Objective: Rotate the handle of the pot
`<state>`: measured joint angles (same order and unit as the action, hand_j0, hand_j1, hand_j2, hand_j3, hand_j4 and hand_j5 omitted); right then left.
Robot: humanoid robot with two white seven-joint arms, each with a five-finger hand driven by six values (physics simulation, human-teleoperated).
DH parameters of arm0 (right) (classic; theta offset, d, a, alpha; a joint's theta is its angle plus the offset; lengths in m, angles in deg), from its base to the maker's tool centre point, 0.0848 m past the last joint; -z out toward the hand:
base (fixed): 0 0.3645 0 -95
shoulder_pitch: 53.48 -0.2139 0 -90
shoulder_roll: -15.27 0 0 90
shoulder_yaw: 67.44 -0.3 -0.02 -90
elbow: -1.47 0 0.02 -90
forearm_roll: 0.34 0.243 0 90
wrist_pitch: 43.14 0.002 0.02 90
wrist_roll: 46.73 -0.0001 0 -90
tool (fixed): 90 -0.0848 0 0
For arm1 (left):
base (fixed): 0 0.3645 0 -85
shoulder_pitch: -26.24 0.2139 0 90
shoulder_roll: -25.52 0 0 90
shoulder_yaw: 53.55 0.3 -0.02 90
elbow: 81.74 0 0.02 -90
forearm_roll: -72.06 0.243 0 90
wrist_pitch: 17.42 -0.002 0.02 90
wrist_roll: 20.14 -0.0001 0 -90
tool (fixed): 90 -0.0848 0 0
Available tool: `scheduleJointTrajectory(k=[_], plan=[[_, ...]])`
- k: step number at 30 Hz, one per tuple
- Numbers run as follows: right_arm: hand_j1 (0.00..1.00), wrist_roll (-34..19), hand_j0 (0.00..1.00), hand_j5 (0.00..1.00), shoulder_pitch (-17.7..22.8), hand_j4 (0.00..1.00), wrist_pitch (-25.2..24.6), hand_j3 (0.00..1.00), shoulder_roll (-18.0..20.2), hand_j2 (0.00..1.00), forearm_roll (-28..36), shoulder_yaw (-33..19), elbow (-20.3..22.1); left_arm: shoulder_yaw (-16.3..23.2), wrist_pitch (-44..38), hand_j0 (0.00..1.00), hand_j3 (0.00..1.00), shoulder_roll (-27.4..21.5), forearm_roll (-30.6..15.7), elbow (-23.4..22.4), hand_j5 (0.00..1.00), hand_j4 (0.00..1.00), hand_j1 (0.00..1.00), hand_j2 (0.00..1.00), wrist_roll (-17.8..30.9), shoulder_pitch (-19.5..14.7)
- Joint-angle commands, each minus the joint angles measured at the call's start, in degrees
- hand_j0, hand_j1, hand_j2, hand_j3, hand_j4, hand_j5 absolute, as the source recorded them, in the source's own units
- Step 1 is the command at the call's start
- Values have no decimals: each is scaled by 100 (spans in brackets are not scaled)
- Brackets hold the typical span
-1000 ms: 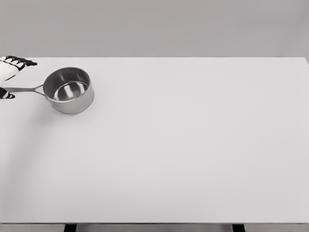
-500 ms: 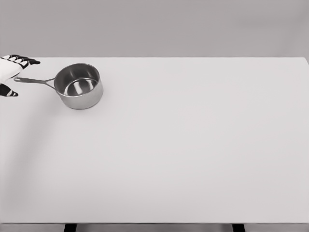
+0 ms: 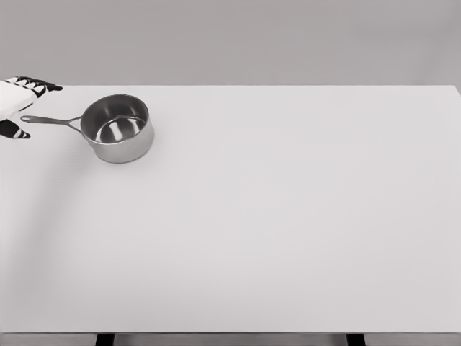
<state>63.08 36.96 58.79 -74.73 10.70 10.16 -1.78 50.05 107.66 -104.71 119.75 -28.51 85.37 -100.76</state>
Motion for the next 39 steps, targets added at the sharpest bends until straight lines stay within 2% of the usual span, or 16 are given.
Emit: scheduleJointTrajectory(k=[1, 6, 9, 11, 13, 14, 15, 16, 20, 22, 23, 26, 27, 29, 31, 39], plan=[[100, 6, 100, 100, 0, 100, 3, 100, 0, 100, 3, 0, 0, -7, -8, 100, 100, -2, 38, -5, 100, 100, 100, 100, -4, -9], [100, -3, 100, 100, 0, 100, 3, 100, 0, 100, 3, 0, 0, -33, -8, 100, 100, 24, -41, 74, 100, 100, 100, 100, 5, 35], [100, -3, 100, 100, 0, 100, 3, 100, 0, 100, 3, 0, 0, -51, -8, 100, 100, 15, -594, 320, 100, 100, 100, 100, 13, 123], [100, -3, 100, 100, 0, 100, 3, 100, 0, 100, 3, 0, 0, -86, -8, 100, 100, 15, -718, 733, 100, 100, 100, 100, 5, 193], [100, -3, 100, 100, 0, 100, 3, 100, 0, 100, 3, 0, 0, -200, -8, 100, 100, 7, -1051, 1163, 100, 100, 100, 100, 13, 492], [100, -3, 100, 100, 0, 100, 3, 100, 0, 100, 3, 0, 0, -200, -8, 100, 100, -2, -1130, 1329, 100, 100, 100, 100, 13, 527], [100, -3, 100, 100, 0, 100, 3, 100, 0, 100, 3, 0, 0, -209, -8, 100, 100, -81, -1306, 1743, 100, 100, 100, 100, 13, 703], [100, -3, 100, 100, 0, 100, 3, 100, 0, 100, 3, 0, 0, -270, -8, 100, 100, -134, -1420, 1954, 100, 100, 100, 100, 22, 782], [100, 6, 100, 100, 0, 100, 3, 100, 0, 100, 3, 0, 0, -780, -8, 100, 100, -327, -1825, 3044, 100, 100, 100, 100, 22, 1538], [100, -3, 100, 100, 0, 100, 3, 100, 0, 100, 3, 0, 0, -842, -8, 100, 100, -406, -1974, 3308, 100, 100, 100, 100, 13, 1757], [100, -3, 100, 100, 0, 100, 3, 100, 0, 100, 3, 0, 0, -842, -8, 100, 100, -424, -2097, 3571, 100, 100, 100, 100, 13, 2003], [100, 6, 100, 100, 0, 100, 3, 100, 0, 100, 3, 0, 0, -763, -8, 100, 100, -521, -2273, 3792, 100, 100, 100, 100, 13, 2399], [100, -3, 100, 100, 0, 100, 3, 100, 0, 100, 3, 0, 0, -526, -8, 100, 100, -503, -2256, 3827, 100, 100, 100, 100, 22, 2531], [100, -3, 100, 100, 0, 100, 3, 100, 0, 100, 3, 0, 0, -332, -8, 100, 100, -512, -2256, 3976, 100, 100, 100, 100, 22, 2549], [100, -3, 100, 100, 0, 100, 3, 100, 0, 100, 3, 0, 0, -288, -8, 100, 100, -503, -2238, 3985, 100, 100, 100, 100, 31, 2654], [100, -3, 100, 100, 0, 100, 3, 100, 0, 100, 3, 0, 0, 327, -8, 100, 100, -459, -2185, 4082, 100, 100, 100, 100, 233, 2725]])
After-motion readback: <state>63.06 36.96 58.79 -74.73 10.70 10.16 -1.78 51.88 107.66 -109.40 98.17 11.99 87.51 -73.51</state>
